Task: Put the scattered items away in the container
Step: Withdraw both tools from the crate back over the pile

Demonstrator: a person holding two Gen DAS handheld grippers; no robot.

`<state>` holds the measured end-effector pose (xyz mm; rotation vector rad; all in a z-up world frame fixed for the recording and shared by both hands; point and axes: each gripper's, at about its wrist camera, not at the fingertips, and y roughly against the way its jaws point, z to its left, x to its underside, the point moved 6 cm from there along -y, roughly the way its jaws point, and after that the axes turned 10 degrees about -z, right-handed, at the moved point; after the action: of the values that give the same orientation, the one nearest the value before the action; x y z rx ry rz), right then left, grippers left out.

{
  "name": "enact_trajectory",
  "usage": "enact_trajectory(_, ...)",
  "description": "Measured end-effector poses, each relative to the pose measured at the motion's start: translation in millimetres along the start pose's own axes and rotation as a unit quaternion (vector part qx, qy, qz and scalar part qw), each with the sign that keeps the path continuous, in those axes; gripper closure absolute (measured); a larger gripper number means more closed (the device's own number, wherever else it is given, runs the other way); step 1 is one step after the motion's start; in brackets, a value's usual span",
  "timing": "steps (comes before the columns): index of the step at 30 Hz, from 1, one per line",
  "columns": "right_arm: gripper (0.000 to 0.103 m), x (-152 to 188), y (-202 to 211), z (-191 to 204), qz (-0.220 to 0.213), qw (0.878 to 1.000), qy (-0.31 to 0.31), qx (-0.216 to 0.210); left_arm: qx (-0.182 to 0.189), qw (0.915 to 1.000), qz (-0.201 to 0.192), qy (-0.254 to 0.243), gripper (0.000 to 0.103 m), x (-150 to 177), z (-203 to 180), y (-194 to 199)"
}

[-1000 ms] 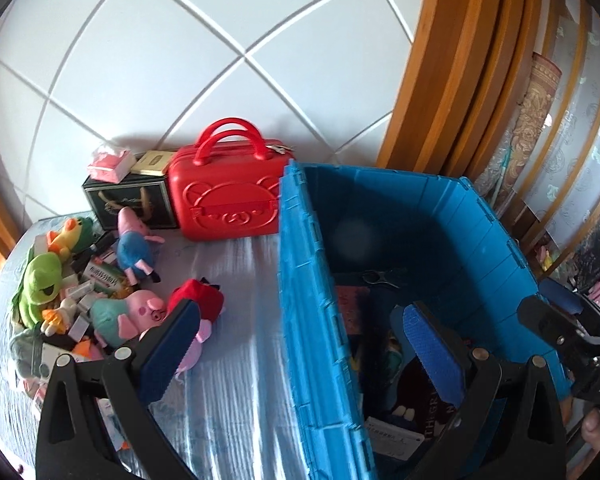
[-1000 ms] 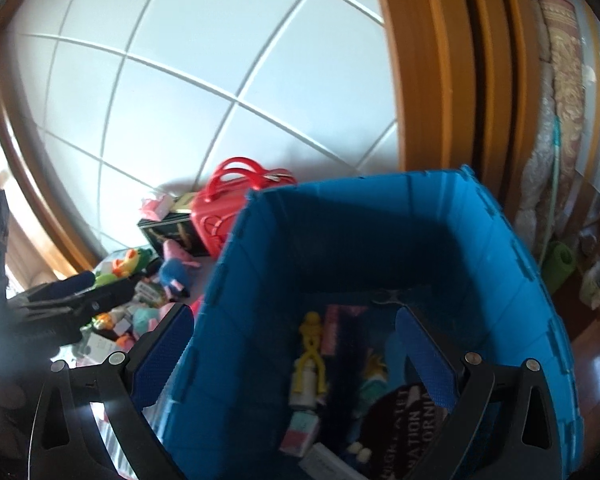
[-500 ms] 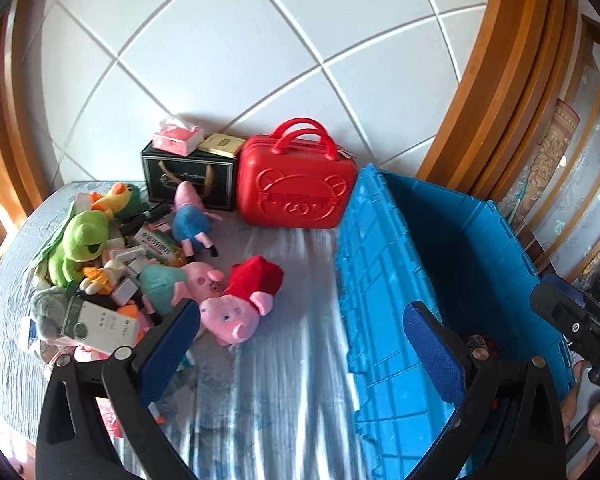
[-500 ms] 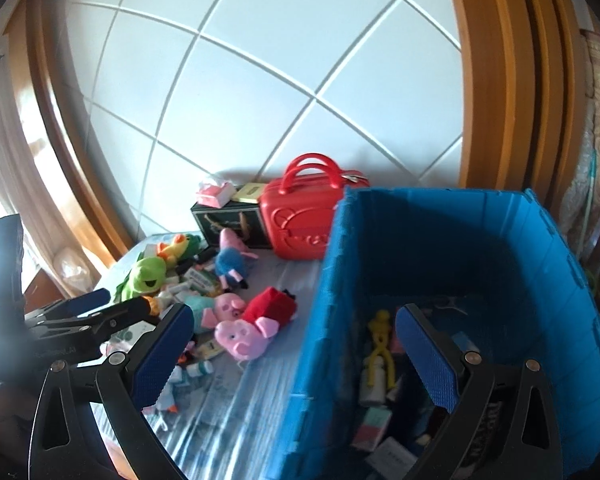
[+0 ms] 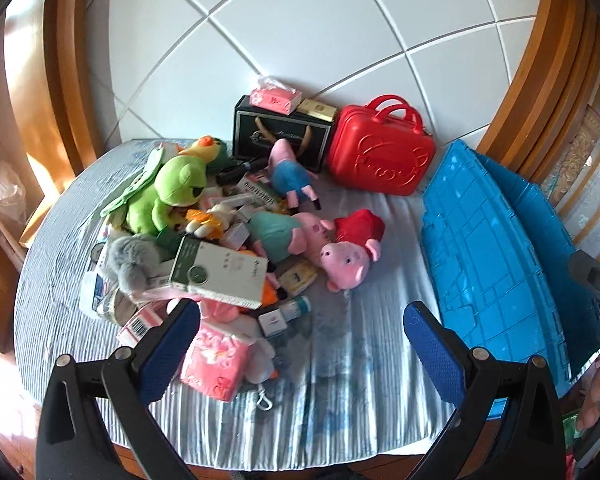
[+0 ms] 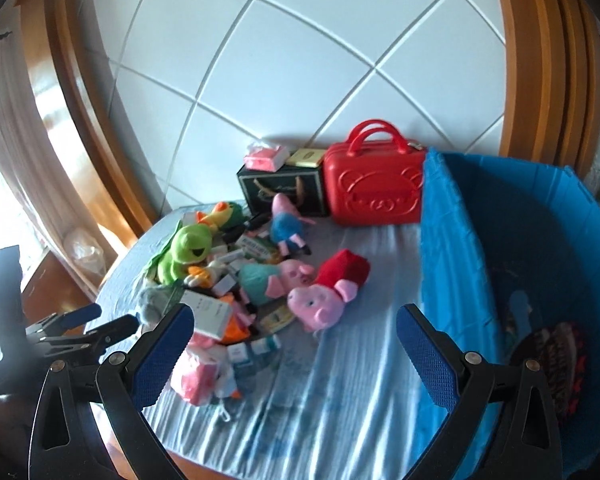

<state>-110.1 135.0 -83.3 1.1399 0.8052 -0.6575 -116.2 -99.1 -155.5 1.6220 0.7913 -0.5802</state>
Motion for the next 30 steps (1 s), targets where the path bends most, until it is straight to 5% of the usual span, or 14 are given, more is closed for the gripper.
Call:
enact_trajectory(9, 0.0, 61, -29, 69, 0.039, 0.999, 0.003, -0.011, -0.021, 0.9987, 0.043, 0.017, 0.0, 54, 87, -7)
enact_trajectory(19, 0.001, 112, -51, 122, 0.073, 0.996, 0.035, -0.032, -0.053, 0.9954, 0.075, 0.028, 0.0, 100, 137, -20)
enact_trajectory(30, 0.001, 156, -86, 155, 0.111, 0.988, 0.087, -0.056, -0.084, 0.9863, 0.108, 0.092, 0.0, 134, 188, -56)
